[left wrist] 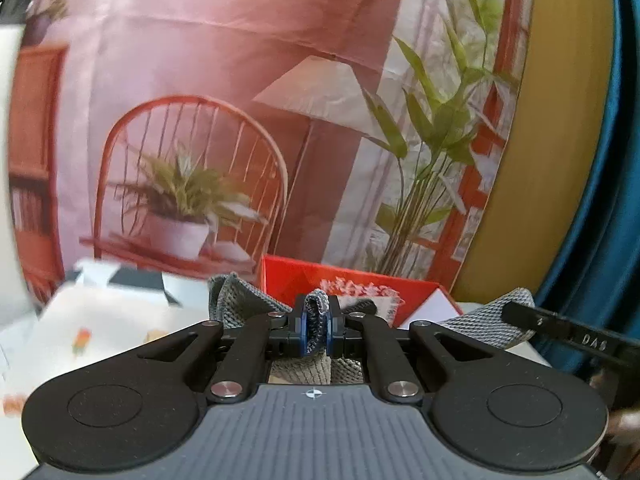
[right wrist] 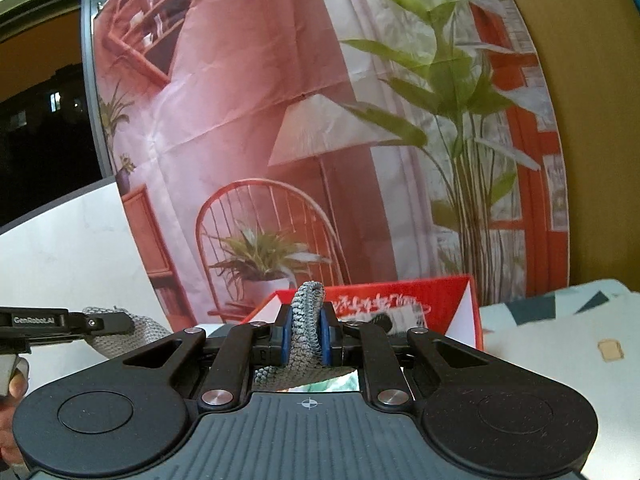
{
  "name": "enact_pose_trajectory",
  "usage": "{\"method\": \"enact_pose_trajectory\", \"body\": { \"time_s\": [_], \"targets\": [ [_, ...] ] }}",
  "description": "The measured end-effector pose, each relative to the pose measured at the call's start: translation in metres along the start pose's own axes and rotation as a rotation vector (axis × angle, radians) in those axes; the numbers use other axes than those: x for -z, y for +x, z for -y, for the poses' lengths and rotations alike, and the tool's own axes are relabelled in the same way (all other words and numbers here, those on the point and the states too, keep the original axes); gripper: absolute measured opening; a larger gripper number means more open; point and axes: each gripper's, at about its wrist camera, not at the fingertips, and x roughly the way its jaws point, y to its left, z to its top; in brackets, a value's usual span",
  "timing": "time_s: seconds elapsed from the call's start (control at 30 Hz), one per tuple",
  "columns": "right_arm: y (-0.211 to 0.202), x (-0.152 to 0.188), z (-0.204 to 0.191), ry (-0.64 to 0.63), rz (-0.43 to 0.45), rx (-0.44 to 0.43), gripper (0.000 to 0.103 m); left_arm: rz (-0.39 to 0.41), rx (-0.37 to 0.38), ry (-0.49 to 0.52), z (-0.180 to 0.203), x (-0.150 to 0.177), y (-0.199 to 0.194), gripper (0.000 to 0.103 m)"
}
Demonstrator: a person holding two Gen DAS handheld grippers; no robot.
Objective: Organize soft objects
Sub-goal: 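Lift the grey towel with the left tool and carry it over the box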
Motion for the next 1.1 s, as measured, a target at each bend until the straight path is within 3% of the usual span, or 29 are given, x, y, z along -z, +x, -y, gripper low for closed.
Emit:
{"method": "enact_pose_trajectory", "body": {
  "time_s": [0.3,0.57,0.77,1.1],
  "targets": [
    [0.063,-0.035,0.022,-0.038,-0.088,0.085,0.012,-0.028,-0.013,0.091,0.02,-0.041,0.081,0.009],
    [0.12,-0.054,0.047,-0.068,-0.141,0.21,0.012,-0.113,-0.044,0.126,0.03,-0.045,0.163,0.009],
    [0.162,-0.043,0.055,-0.161,-0.238,0.274,0.012,-0.217,-0.061,0.176,0.029,-0.03,0.208,0.009],
    [0.203,-0.015,0.045,-0.268,-0.406,0.267,0.012,-0.381,-0.009,0.238,0.021,-0.016,0.241,0.009]
  ]
}}
